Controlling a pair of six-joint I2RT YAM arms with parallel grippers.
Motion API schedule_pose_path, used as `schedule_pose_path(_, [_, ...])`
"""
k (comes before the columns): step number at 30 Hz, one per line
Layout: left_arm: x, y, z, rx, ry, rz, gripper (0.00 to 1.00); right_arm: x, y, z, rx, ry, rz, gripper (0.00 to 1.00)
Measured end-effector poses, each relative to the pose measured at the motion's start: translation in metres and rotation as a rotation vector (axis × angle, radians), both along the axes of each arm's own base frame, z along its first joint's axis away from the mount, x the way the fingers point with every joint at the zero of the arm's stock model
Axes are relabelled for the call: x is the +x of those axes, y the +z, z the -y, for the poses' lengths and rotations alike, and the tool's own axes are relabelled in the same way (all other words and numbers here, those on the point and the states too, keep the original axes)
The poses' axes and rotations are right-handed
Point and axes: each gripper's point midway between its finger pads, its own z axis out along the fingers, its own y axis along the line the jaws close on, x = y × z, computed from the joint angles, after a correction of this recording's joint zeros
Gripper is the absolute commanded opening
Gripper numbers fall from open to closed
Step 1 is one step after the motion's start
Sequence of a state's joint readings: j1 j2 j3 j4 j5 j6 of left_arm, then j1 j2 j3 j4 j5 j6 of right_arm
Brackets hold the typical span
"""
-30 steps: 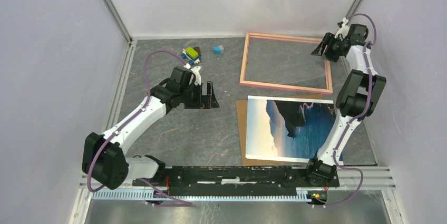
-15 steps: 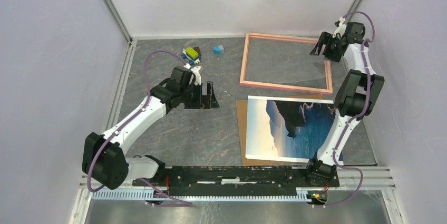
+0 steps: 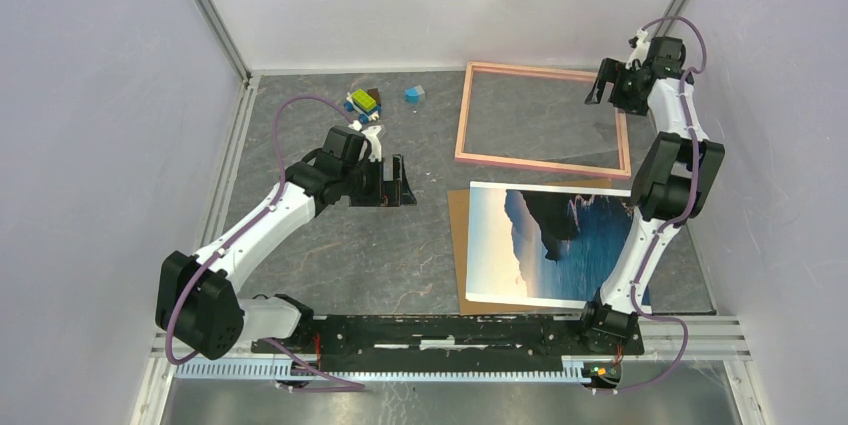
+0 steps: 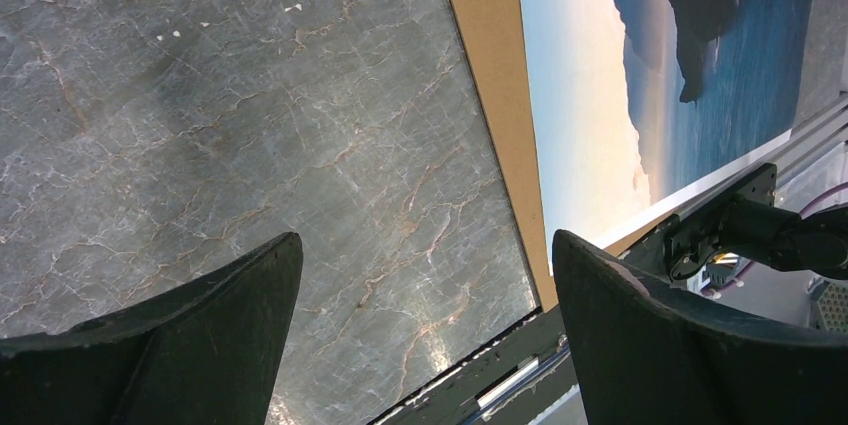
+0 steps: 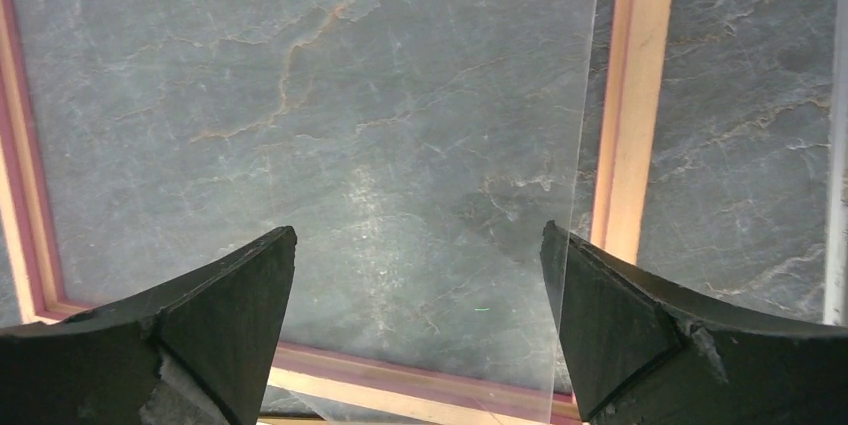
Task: Put the photo into the frame
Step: Place the photo frame item in the photo frame, then pick up the photo at the center of the board.
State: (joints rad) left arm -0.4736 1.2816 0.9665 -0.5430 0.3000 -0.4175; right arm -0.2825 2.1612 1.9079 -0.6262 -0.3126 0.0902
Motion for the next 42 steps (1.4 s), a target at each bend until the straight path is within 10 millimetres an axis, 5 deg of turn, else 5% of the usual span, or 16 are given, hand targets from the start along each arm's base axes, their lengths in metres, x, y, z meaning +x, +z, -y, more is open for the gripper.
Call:
schedule_pose_path(18, [-0.002,0.001,0.002,-0.012,-0.012,-0.007,1.00,-0.002,0.011,0.028,-0.163,-0.071,-0.027,0.98])
schedule_pose_path(25, [-0.002,0.001,0.003,-0.014,-0.013,-0.005,1.00,-0.011,0.011,0.021,-0.276,-0.077,-0.082,0.98])
schedule_pose_path(29, [-0.001,0.001,0.003,-0.015,-0.013,-0.004,1.00,-0.029,0.021,-0.020,-0.337,-0.016,-0.087,0.98])
schedule_pose_path(35, [-0.002,0.001,0.006,-0.031,-0.024,-0.003,1.00,-0.089,0.023,-0.133,-0.314,0.221,-0.053,0.98])
schedule_pose_path(40, [-0.010,-0.006,0.021,-0.084,-0.080,-0.044,1.00,-0.175,-0.015,-0.227,-0.245,0.487,-0.094,0.98])
schedule_pose_path(42, [-0.021,-0.013,0.035,-0.114,-0.120,-0.083,1.00,-0.224,-0.035,-0.240,-0.206,0.545,-0.147,0.98])
